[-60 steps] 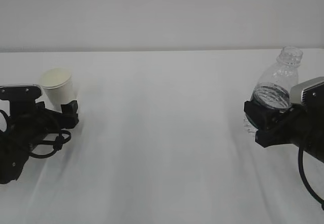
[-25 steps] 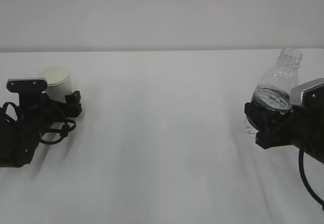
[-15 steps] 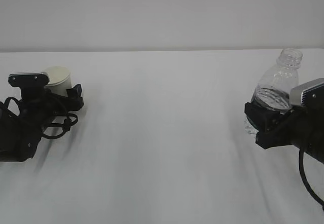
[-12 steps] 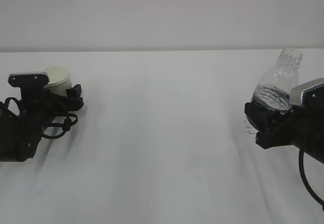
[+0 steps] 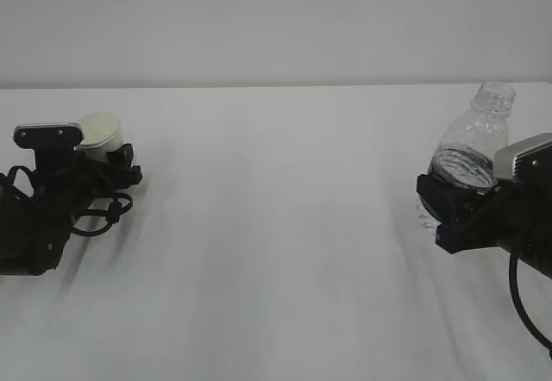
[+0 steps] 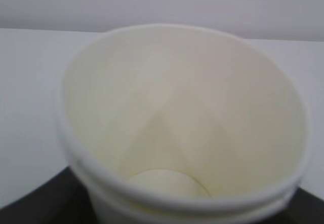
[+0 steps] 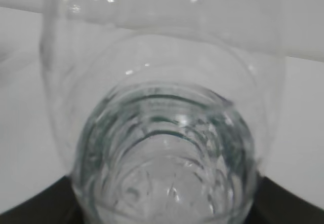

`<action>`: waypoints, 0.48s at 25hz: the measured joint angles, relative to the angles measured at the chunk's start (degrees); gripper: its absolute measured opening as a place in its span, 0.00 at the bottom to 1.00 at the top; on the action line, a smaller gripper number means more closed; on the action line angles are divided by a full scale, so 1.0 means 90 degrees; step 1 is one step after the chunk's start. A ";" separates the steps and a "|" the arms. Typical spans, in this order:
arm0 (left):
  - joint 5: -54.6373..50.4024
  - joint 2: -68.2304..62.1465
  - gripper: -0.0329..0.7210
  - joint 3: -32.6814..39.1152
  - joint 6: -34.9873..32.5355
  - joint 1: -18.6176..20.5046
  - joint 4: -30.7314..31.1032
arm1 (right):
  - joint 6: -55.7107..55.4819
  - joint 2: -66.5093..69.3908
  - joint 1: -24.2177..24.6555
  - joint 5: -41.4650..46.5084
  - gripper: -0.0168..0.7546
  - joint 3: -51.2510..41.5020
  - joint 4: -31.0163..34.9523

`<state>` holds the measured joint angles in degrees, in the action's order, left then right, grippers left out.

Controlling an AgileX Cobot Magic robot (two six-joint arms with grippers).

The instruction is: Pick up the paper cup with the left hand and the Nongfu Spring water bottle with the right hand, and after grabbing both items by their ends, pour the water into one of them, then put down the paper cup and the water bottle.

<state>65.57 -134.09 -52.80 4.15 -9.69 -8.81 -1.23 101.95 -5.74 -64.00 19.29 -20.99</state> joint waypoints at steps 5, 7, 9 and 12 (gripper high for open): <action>0.0000 0.0000 0.70 0.0000 0.0000 0.0005 0.0379 | 0.0011 0.0000 0.0000 0.0000 0.56 0.0000 0.0000; 0.0000 0.0015 0.70 0.0040 0.0000 0.0005 0.0680 | 0.0011 0.0000 0.0000 0.0000 0.56 0.0000 0.0000; 0.0000 0.0122 0.69 0.0186 0.0000 0.0005 0.0914 | 0.0011 0.0000 0.0000 0.0000 0.56 -0.0002 0.0000; 0.0000 0.0370 0.68 0.0422 0.0000 0.0005 0.1046 | 0.0011 0.0000 0.0000 0.0000 0.56 -0.0027 0.0000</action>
<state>65.57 -130.76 -49.00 4.15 -9.64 0.60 -1.13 101.95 -5.74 -64.00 19.04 -20.99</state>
